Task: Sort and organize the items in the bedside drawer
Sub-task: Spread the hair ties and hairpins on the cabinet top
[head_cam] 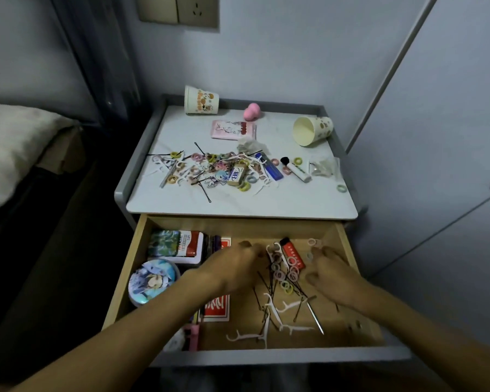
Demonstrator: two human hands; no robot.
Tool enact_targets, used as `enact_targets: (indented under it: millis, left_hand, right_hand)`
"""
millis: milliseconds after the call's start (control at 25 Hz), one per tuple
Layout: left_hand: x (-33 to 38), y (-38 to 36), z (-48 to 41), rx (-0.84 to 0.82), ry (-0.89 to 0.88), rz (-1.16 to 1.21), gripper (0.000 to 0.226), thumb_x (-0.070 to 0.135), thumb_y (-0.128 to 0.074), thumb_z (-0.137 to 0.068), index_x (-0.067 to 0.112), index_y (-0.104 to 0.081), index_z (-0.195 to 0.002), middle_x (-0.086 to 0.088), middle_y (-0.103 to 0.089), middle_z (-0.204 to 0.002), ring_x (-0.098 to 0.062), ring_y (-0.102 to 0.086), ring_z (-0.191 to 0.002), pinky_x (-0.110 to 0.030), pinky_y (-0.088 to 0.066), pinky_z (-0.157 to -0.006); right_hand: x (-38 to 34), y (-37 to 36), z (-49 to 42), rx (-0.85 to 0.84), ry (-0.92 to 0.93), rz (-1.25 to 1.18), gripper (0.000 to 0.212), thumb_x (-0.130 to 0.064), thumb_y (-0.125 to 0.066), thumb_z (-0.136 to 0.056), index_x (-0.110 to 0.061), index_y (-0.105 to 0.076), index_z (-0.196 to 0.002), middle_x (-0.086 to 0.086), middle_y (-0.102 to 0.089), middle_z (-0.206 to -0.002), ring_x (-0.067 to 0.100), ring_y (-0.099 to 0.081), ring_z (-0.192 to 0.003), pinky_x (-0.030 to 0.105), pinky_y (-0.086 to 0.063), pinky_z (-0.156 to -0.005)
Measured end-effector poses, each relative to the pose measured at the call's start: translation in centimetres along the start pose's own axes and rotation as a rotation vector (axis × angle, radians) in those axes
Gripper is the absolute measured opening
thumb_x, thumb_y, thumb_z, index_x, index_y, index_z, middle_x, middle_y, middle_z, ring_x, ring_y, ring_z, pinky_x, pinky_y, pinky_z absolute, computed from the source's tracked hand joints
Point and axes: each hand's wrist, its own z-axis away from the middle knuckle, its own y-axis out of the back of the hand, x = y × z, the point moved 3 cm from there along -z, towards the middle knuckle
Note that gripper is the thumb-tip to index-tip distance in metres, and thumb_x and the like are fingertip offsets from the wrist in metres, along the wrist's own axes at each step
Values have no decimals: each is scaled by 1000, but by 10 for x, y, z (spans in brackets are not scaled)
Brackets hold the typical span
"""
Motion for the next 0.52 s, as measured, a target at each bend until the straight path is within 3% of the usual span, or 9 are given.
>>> enact_targets:
  millis: [80, 160, 240, 320, 440, 520]
  left_hand:
    - [-2, -15, -9, -21, -48, -80, 62, 15, -60, -89, 23, -33, -144, -10, -50, -133, -32, -56, -114, -42, -52, -87]
    - [1, -20, -22, -3, -101, -149, 74, 9, -60, -87, 20, -24, -151, -10, -38, -147, -31, -43, -129, -41, -47, -98]
    - [4, -23, -40, 34, -154, -186, 76, 6, -59, -85, 16, -23, -152, -9, -28, -155, -29, -31, -140, -38, -37, -110]
    - [7, -28, -59, 44, -197, -166, 78, 5, -60, -83, 15, -25, -151, -8, -25, -157, -28, -26, -143, -37, -32, -114]
    - [12, -41, -78, -10, -241, -217, 78, 12, -63, -86, 16, -23, -153, -7, -20, -160, -26, -20, -146, -36, -26, -117]
    - [13, -47, -81, 4, -259, -301, 74, 19, -63, -89, 17, -26, -153, -7, -20, -160, -28, -19, -146, -36, -24, -118]
  right_hand:
    - [-2, -19, -13, 38, -97, -36, 75, -39, -50, -99, -1, -15, -153, 16, -19, -158, 30, -20, -146, 39, -21, -120]
    - [-3, -33, -25, 100, -127, -71, 80, -50, -42, -99, -5, -6, -155, 13, -6, -162, 28, -3, -150, 39, -9, -122]
    - [-1, -41, -33, 192, -134, -139, 75, -50, -43, -99, -7, -15, -154, 15, -12, -158, 29, -10, -146, 38, -12, -120]
    - [-2, -38, -34, 281, -91, -205, 59, -39, -51, -98, -8, -35, -146, 14, -28, -148, 29, -24, -138, 36, -20, -116]
    - [-4, -28, -27, 233, 38, -223, 38, -19, -57, -96, -10, -53, -133, 7, -42, -136, 23, -41, -129, 28, -31, -110]
    - [-3, -20, -17, 181, 79, -180, 34, -15, -58, -94, -13, -58, -127, 3, -48, -130, 19, -49, -121, 25, -38, -103]
